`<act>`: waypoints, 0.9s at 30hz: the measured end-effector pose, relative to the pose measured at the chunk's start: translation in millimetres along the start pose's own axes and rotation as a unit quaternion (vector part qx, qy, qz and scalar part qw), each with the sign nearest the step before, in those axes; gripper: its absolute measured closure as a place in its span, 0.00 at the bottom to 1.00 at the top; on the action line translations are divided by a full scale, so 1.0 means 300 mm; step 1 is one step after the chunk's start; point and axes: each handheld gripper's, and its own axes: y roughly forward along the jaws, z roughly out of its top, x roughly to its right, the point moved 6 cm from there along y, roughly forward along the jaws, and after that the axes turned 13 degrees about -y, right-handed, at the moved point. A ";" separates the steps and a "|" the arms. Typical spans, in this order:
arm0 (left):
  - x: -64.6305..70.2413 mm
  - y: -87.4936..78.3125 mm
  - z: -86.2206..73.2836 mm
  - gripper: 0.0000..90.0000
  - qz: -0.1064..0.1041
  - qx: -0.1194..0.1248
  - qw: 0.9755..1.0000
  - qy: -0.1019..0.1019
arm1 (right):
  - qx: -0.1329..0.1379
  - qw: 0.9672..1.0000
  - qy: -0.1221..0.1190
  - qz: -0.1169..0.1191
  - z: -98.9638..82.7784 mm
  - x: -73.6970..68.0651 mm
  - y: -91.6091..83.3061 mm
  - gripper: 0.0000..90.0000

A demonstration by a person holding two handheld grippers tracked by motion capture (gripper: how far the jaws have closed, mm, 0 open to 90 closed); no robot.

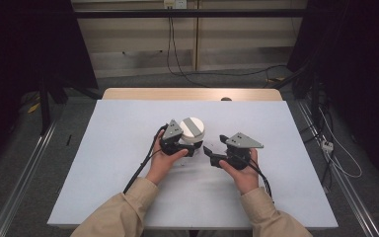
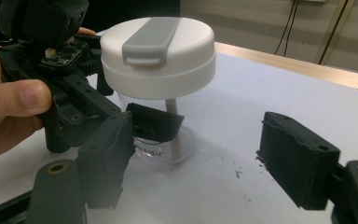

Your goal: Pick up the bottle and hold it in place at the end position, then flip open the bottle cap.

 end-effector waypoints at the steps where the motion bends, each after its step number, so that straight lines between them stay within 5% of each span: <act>1: 0.000 0.000 0.000 0.20 0.000 0.000 1.000 0.000 | 0.000 1.000 0.002 0.003 0.004 0.000 0.004 0.30; 9: 0.000 0.000 -0.001 0.20 0.000 0.000 1.000 -0.003 | -0.005 1.000 0.004 0.010 0.012 -0.001 0.017 0.39; 22: -0.001 0.001 0.000 0.20 0.000 -0.001 1.000 0.001 | -0.012 0.999 0.001 0.034 0.033 -0.010 0.032 0.93; 27: -0.001 0.001 0.000 0.20 0.000 -0.001 1.000 0.001 | -0.014 0.999 -0.001 0.047 0.044 -0.026 0.036 1.00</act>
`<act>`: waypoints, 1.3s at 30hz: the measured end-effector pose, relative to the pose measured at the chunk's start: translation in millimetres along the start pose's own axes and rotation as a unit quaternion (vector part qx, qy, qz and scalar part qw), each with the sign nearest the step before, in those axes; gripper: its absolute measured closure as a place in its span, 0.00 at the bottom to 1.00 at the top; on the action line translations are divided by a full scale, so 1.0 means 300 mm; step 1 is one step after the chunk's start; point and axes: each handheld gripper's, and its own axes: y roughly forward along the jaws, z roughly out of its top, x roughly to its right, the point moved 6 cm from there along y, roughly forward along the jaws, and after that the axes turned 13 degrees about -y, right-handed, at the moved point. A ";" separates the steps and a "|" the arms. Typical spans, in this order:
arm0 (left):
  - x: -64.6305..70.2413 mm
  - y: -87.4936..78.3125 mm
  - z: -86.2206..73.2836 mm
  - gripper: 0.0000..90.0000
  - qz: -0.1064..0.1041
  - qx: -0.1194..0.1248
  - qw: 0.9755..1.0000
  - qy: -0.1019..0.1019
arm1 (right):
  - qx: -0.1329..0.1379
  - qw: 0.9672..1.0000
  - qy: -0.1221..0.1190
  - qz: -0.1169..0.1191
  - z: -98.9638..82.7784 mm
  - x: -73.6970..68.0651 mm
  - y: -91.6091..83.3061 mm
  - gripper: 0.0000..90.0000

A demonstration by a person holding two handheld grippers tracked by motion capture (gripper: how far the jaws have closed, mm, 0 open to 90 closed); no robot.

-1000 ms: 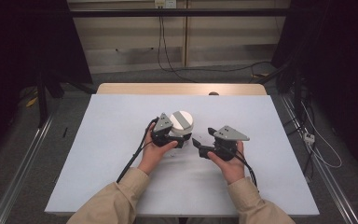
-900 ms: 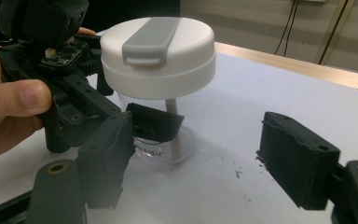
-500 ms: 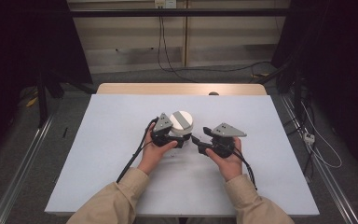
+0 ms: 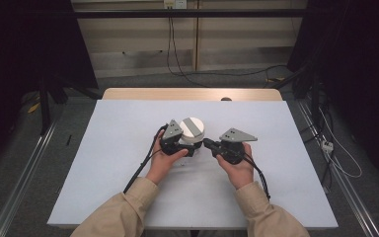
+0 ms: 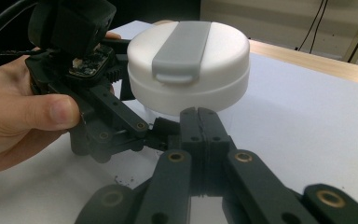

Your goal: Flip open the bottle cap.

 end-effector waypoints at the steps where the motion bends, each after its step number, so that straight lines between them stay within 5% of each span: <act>1: 0.000 0.000 0.000 0.20 0.000 0.000 1.000 0.000 | -0.001 1.000 0.000 0.000 0.001 -0.001 0.003 1.00; 39: 0.000 0.002 -0.001 0.20 -0.003 -0.002 1.000 -0.010 | 0.025 1.000 -0.001 0.011 0.082 -0.022 0.013 1.00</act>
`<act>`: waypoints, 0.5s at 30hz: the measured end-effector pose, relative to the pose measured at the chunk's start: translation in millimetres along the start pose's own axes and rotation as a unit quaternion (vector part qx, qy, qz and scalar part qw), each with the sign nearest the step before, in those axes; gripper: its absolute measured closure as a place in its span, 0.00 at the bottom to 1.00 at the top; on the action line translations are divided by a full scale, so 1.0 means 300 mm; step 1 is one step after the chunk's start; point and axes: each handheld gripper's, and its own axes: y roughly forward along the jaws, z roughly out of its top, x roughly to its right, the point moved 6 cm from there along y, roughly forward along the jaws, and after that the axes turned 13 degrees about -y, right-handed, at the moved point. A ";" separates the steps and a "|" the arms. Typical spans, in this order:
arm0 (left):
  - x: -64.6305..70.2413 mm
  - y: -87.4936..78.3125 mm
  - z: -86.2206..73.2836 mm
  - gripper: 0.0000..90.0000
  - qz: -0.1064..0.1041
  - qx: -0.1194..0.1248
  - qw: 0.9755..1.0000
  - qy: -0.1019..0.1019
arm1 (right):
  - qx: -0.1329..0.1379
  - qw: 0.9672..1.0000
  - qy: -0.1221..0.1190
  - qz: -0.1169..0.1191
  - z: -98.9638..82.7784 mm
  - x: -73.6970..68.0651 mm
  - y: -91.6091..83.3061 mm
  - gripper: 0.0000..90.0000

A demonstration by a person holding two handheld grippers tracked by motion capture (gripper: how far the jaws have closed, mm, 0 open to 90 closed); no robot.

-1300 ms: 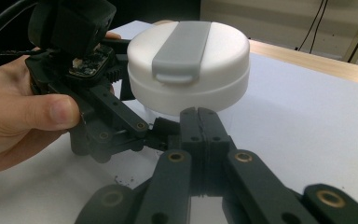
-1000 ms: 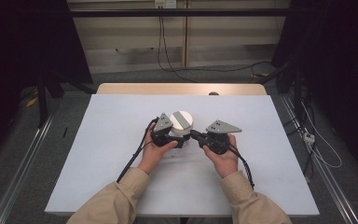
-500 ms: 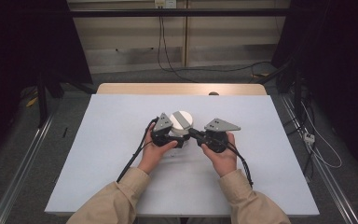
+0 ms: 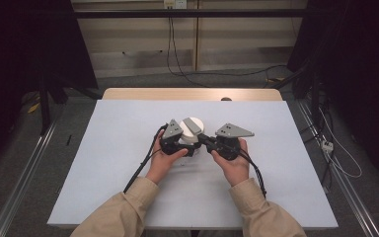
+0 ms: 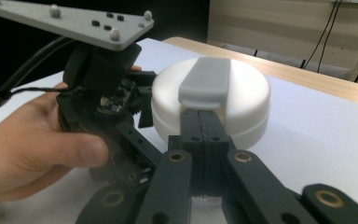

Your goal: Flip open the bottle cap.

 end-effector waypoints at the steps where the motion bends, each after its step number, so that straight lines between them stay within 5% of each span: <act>1: 0.000 0.000 0.000 0.20 0.000 0.000 1.000 0.000 | 0.000 1.000 -0.002 -0.001 0.004 -0.001 0.002 1.00; 15: 0.000 0.000 0.000 0.20 0.000 -0.001 1.000 0.001 | 0.003 1.000 -0.018 -0.008 0.071 0.003 0.021 1.00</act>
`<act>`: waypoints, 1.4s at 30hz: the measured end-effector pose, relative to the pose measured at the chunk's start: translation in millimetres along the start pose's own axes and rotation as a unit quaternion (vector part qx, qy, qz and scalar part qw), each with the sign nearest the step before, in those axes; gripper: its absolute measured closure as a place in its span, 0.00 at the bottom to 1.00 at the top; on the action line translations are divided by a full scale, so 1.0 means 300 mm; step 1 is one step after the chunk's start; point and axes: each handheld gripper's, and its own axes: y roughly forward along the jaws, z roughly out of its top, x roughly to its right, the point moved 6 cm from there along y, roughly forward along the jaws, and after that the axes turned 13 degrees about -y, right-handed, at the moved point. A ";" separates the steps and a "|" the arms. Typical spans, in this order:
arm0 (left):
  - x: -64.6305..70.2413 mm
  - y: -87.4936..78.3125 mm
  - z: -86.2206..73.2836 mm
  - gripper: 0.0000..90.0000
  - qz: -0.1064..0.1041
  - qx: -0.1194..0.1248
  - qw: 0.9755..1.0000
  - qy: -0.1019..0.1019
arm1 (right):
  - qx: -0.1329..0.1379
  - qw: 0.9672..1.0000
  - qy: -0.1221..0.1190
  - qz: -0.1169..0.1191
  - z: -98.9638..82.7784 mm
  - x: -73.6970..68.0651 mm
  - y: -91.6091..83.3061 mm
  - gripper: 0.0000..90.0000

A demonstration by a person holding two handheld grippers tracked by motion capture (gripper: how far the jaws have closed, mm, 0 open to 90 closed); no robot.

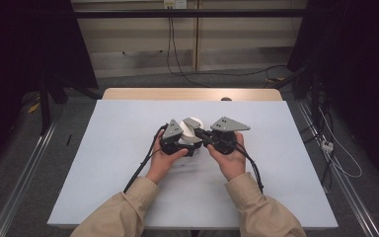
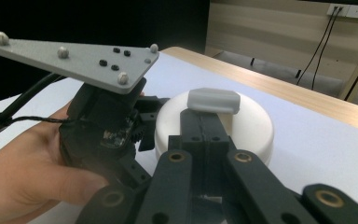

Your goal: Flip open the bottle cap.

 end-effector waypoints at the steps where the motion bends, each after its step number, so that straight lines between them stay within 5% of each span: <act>1: 0.000 0.000 0.000 0.20 0.000 0.000 1.000 0.000 | 0.000 1.000 -0.001 -0.001 0.003 0.001 0.001 1.00; 42: 0.000 0.002 0.001 0.20 -0.003 0.001 1.000 -0.005 | -0.005 1.000 -0.016 -0.016 0.073 0.039 0.063 1.00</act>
